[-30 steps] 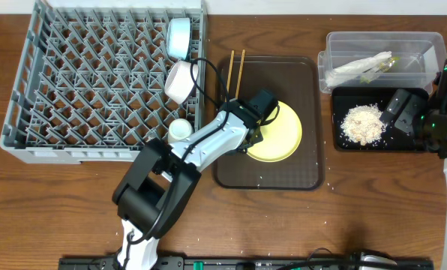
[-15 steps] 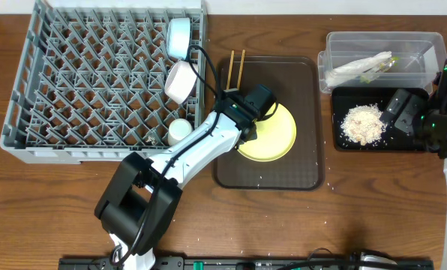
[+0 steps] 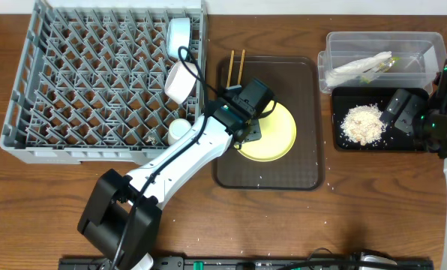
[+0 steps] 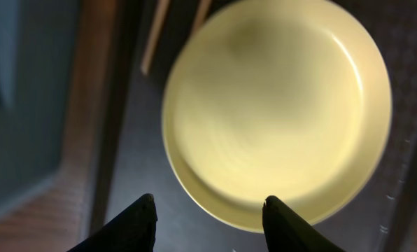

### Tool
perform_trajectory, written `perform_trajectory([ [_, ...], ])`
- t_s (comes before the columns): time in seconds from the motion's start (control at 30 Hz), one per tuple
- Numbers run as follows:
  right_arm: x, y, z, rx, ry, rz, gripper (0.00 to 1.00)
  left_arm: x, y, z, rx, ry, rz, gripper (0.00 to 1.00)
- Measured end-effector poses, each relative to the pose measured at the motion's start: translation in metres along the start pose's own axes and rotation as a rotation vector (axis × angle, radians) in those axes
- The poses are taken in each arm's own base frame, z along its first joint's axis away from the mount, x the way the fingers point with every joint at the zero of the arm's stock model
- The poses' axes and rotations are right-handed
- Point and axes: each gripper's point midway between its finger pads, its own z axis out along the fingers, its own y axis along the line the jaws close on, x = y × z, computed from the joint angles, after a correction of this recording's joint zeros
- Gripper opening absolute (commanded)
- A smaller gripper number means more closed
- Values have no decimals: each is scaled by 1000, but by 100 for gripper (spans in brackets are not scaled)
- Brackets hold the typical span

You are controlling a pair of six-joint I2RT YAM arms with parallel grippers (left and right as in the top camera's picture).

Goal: Sort waste into correct bins and load items into the dishwasher

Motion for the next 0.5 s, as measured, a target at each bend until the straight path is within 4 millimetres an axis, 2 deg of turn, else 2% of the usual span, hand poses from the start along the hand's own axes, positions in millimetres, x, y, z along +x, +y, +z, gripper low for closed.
perform_trajectory([
  [0.23,0,0,0,0,0,0,99,25,0,14,44,113,-147,58],
  [0.4,0,0,0,0,0,0,99,34,-4,32,119,154,-235,61],
  [0.5,0,0,0,0,0,0,99,37,-7,36,147,164,-260,62],
])
